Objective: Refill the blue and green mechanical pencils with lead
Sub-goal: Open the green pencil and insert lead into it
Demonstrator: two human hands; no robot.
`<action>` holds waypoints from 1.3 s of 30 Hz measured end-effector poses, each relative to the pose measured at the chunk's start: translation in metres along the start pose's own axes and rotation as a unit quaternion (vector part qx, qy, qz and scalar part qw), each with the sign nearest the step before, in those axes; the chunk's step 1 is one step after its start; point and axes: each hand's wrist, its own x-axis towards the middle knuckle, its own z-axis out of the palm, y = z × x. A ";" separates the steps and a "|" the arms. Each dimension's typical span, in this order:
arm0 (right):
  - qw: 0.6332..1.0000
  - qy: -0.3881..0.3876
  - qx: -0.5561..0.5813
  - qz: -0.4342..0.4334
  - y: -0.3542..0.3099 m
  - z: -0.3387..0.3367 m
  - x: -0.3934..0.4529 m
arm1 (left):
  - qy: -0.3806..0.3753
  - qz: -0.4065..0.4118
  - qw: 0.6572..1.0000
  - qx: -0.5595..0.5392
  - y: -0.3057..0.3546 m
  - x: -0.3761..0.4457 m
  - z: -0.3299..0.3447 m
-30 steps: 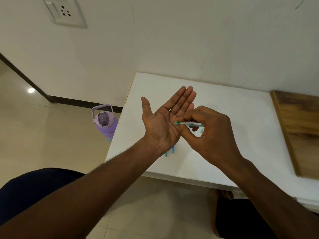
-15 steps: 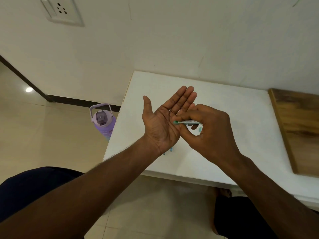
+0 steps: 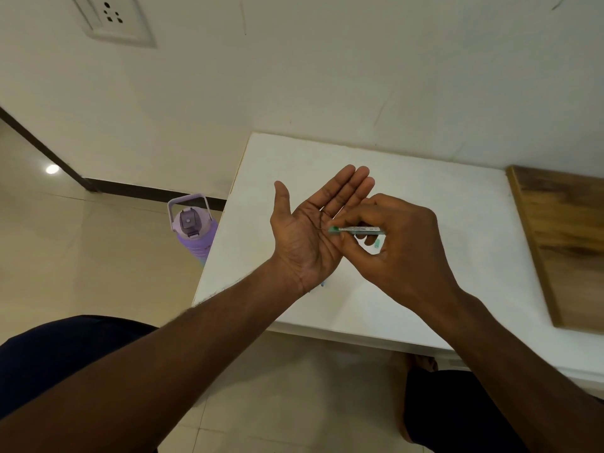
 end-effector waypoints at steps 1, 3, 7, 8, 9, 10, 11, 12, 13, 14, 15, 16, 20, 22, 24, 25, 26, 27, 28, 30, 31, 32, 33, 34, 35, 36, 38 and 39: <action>1.000 0.001 0.004 0.002 0.001 0.000 0.000 | 0.000 0.001 1.000 -0.003 0.001 0.000 0.001; 1.000 0.003 0.003 0.003 0.002 0.001 0.000 | 0.004 0.005 1.000 -0.004 0.002 0.000 0.002; 1.000 0.005 -0.006 0.007 0.004 0.003 0.000 | 0.016 0.005 1.000 0.000 0.003 0.000 0.004; 1.000 0.007 -0.004 0.008 0.005 0.004 0.000 | 0.018 0.005 1.000 -0.001 0.003 0.000 0.004; 1.000 0.010 0.001 0.009 0.005 0.004 0.000 | 0.021 0.005 1.000 -0.004 0.004 -0.001 0.005; 1.000 0.016 0.006 0.010 0.006 0.005 0.000 | 0.026 0.005 1.000 -0.005 0.004 -0.001 0.006; 1.000 0.021 0.010 0.012 0.007 0.005 0.000 | 0.033 0.003 0.999 -0.004 0.005 -0.001 0.008; 1.000 0.025 0.014 0.014 0.008 0.006 0.000 | 0.043 0.001 0.999 -0.001 0.007 -0.002 0.009; 0.999 0.028 0.016 0.016 0.008 0.006 0.000 | 0.053 0.000 0.999 0.001 0.008 -0.002 0.011; 0.999 0.034 0.019 0.018 0.009 0.007 0.001 | 0.071 -0.001 0.997 0.009 0.010 -0.002 0.013; 0.999 0.041 0.021 0.019 0.009 0.006 0.001 | 0.101 0.001 0.994 0.032 0.011 -0.002 0.015; 0.998 0.049 0.021 0.020 0.010 0.006 0.001 | 0.146 0.009 0.986 0.077 0.011 -0.002 0.015; 0.996 0.080 0.024 0.033 0.016 0.000 0.002 | 0.299 0.070 0.880 0.363 0.006 -0.006 0.004; 0.995 0.092 0.023 0.040 0.020 -0.002 0.002 | 0.310 0.092 0.852 0.412 0.007 -0.009 -0.001; 0.993 0.104 0.023 0.042 0.023 -0.004 0.004 | 0.287 0.105 0.852 0.426 0.009 -0.010 -0.001; 0.993 0.110 0.022 0.039 0.024 -0.005 0.004 | 0.273 0.111 0.853 0.431 0.009 -0.011 0.000; 0.992 0.116 0.021 0.036 0.024 -0.006 0.005 | 0.262 0.117 0.852 0.438 0.009 -0.011 0.003; 0.992 0.121 0.021 0.032 0.025 -0.006 0.006 | 0.251 0.123 0.850 0.446 0.008 -0.011 0.005; 0.992 0.124 0.020 0.029 0.026 -0.007 0.006 | 0.241 0.127 0.849 0.453 0.008 -0.011 0.007; 0.992 0.124 0.018 0.027 0.028 -0.006 0.006 | 0.224 0.132 0.848 0.462 0.006 -0.011 0.009; 0.992 0.123 0.017 0.028 0.029 -0.005 0.006 | 0.219 0.135 0.845 0.469 0.005 -0.011 0.009; 0.992 0.121 0.015 0.028 0.029 -0.005 0.005 | 0.215 0.141 0.840 0.478 0.005 -0.011 0.009; 0.992 0.120 0.014 0.028 0.030 -0.004 0.005 | 0.214 0.148 0.833 0.489 0.004 -0.011 0.009; 0.992 0.121 0.014 0.027 0.030 -0.004 0.004 | 0.215 0.155 0.825 0.499 0.003 -0.011 0.008; 0.992 0.122 0.016 0.028 0.030 -0.004 0.004 | 0.217 0.160 0.819 0.507 0.003 -0.011 0.008; 0.992 0.123 0.018 0.030 0.030 -0.003 0.003 | 0.219 0.165 0.812 0.515 0.004 -0.012 0.008; 0.992 0.120 0.024 0.039 0.029 -0.002 0.002 | 0.221 0.176 0.798 0.532 0.006 -0.011 0.007; 0.992 0.117 0.027 0.045 0.029 -0.001 0.001 | 0.221 0.180 0.794 0.537 0.007 -0.011 0.007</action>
